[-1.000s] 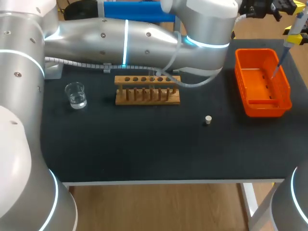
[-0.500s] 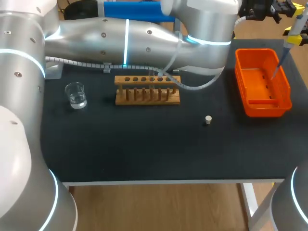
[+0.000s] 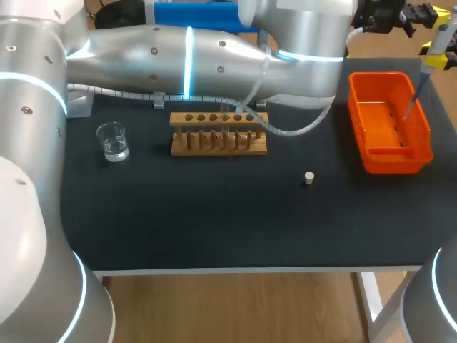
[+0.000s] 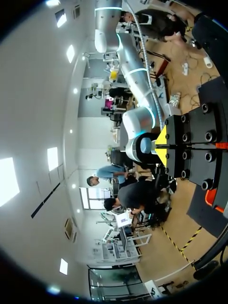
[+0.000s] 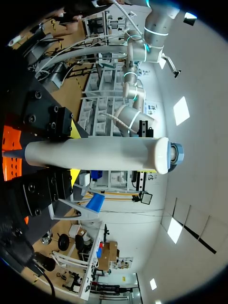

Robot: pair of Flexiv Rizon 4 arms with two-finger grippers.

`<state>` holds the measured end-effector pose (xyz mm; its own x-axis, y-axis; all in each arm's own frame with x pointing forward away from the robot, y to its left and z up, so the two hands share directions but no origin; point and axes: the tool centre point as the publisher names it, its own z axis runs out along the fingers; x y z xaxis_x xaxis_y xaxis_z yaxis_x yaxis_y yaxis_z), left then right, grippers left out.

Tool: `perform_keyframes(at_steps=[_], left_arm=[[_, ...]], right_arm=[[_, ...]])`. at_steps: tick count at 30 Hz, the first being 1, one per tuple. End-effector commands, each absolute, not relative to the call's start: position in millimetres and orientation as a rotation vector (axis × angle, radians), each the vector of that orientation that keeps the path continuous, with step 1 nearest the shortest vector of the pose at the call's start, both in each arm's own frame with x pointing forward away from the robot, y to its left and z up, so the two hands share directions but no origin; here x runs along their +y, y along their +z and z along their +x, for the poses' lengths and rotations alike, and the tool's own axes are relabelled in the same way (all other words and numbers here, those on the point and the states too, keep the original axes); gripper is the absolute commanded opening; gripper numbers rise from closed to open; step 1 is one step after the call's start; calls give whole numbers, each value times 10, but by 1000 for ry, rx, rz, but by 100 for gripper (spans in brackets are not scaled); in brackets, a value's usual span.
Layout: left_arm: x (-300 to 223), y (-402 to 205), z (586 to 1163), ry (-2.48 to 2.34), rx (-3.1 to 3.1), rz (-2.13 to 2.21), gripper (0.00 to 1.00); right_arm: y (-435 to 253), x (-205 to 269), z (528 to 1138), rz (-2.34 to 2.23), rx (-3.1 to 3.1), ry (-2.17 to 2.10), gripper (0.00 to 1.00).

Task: Invert the test tube, pick up the pipette, mount the tip to pipette, aspirate from beaker and dispense into the tube, eject the tip, return the pipette, and cap with the stopper.

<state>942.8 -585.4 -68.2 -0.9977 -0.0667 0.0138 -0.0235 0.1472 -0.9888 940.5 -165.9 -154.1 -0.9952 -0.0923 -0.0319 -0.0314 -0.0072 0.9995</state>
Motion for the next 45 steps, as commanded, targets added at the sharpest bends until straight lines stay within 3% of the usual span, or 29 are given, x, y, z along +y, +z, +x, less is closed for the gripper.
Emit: perform_keyframes(at_steps=[1, 15, 28, 29, 30, 31, 45], left_arm=[[-5876, -807, 9415, -2043, 2329, -88, 0], [-5858, -866, 9396, -2031, 2321, -74, 0], [-5736, -355, 9526, -1994, 2225, -20, 0], [-5723, -333, 9536, -1993, 2222, -16, 39], [-5716, -306, 9542, -1976, 2230, -11, 94], [-5708, -278, 9547, -1974, 2232, -13, 100], [-5176, -265, 9463, -1918, 2394, 74, 100]], right_arm=[[-1474, -1669, 9434, 145, -2181, -2190, 0], [-1474, -1669, 9434, 145, -2181, -2190, 0], [-1474, -1669, 9434, 145, -2181, -2190, 0], [-1474, -1669, 9434, 145, -2181, -2190, 0], [-1474, -1669, 9434, 145, -2181, -2190, 0], [-1474, -1669, 9434, 145, -2181, -2190, 0], [-1474, -1669, 9434, 145, -2181, -2190, 0]])
